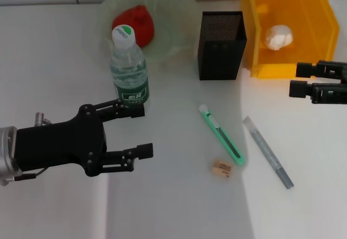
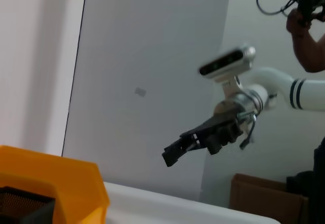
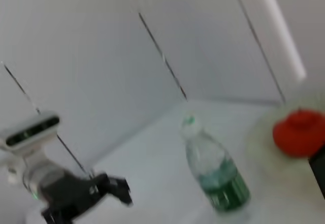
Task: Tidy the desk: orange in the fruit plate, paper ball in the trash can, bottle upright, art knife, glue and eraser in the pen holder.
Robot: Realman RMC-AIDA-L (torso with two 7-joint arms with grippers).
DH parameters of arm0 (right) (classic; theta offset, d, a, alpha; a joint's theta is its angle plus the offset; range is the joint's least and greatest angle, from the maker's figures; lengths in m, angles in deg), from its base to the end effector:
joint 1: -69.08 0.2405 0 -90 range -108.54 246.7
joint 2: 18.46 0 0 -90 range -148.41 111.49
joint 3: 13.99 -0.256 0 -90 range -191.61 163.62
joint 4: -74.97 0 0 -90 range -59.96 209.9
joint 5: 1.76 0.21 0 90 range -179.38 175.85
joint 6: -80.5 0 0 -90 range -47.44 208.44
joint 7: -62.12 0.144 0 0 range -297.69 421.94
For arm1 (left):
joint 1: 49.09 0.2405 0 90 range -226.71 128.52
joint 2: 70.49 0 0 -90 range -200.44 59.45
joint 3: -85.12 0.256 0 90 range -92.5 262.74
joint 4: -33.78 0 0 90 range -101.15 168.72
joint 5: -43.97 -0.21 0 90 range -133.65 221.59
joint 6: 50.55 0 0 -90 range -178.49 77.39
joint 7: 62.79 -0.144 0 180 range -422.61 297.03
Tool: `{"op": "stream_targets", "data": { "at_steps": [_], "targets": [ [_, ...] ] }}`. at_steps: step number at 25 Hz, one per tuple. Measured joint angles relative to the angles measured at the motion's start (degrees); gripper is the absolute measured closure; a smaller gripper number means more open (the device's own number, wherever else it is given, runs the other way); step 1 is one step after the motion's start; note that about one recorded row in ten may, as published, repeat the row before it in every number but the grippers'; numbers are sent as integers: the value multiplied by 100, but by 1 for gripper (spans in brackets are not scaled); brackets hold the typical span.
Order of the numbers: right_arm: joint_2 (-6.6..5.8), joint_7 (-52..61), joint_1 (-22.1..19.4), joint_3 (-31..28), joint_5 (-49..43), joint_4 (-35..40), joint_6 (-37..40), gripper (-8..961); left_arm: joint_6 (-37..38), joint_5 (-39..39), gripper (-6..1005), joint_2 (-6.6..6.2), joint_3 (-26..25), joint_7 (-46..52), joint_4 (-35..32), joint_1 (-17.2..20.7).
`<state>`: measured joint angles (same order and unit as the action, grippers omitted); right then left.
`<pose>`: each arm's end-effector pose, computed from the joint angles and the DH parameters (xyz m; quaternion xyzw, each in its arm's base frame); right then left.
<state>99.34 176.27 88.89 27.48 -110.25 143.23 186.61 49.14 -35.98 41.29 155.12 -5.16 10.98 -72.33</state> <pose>0.2427 0.2917 0.0898 -0.9081 0.3272 0.2448 0.0914 -0.2686 0.2643 -0.0063 -0.9250 -0.1093 -0.3602 0.0523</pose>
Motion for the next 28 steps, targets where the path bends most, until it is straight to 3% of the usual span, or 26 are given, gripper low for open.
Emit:
{"op": "stream_targets", "data": {
  "at_steps": [1, 2, 3, 6, 7, 8, 10, 11, 12, 13, 15, 22, 28],
  "targets": [
    [7, 387, 74, 114, -219, 373, 53, 135, -39, -74, 198, 9, -39, 23, -1, -3],
    [27, 1281, 299, 496, -803, 1277, 154, 135, -117, -156, 199, 22, -69, 70, -2, -17],
    [27, 1281, 299, 496, -803, 1277, 154, 135, -117, -156, 199, 22, -69, 70, -2, -17],
    [38, 2382, 719, 1263, -1640, 2049, 161, 135, -226, -168, 199, 50, -77, 95, -3, -21],
    [49, 2992, 1180, 1770, -2282, 2091, 129, 135, -261, -170, 199, 69, -77, 102, -2, -21],
    [49, 2992, 1180, 1770, -2282, 2091, 129, 135, -302, -171, 199, 89, -69, 109, -2, -24],
    [128, 3315, 1883, 2100, -3143, 1539, -52, 135, -369, -194, 199, 143, -36, 125, -1, -60],
    [128, 3315, 1883, 2100, -3143, 1539, -52, 135, -369, -194, 199, 143, -36, 125, -1, -60],
    [147, 3357, 2272, 2260, -3485, 926, -404, 135, -384, -252, 199, 161, -46, 166, -1, -84],
    [147, 3357, 2272, 2260, -3485, 926, -404, 135, -384, -252, 199, 161, -46, 166, -1, -84],
    [135, 3384, 2686, 2505, -3626, -38, -1015, 136, -429, -322, 199, 171, -74, 256, -4, -89],
    [152, 3484, 3252, 2947, -3800, -1510, -2152, 136, -522, -328, 199, 178, -75, 266, 5, -29],
    [163, 3747, 3389, 3590, -3807, -1842, -2609, 138, -668, -329, 199, 241, -75, 238, -12, -37]
  ]
}}
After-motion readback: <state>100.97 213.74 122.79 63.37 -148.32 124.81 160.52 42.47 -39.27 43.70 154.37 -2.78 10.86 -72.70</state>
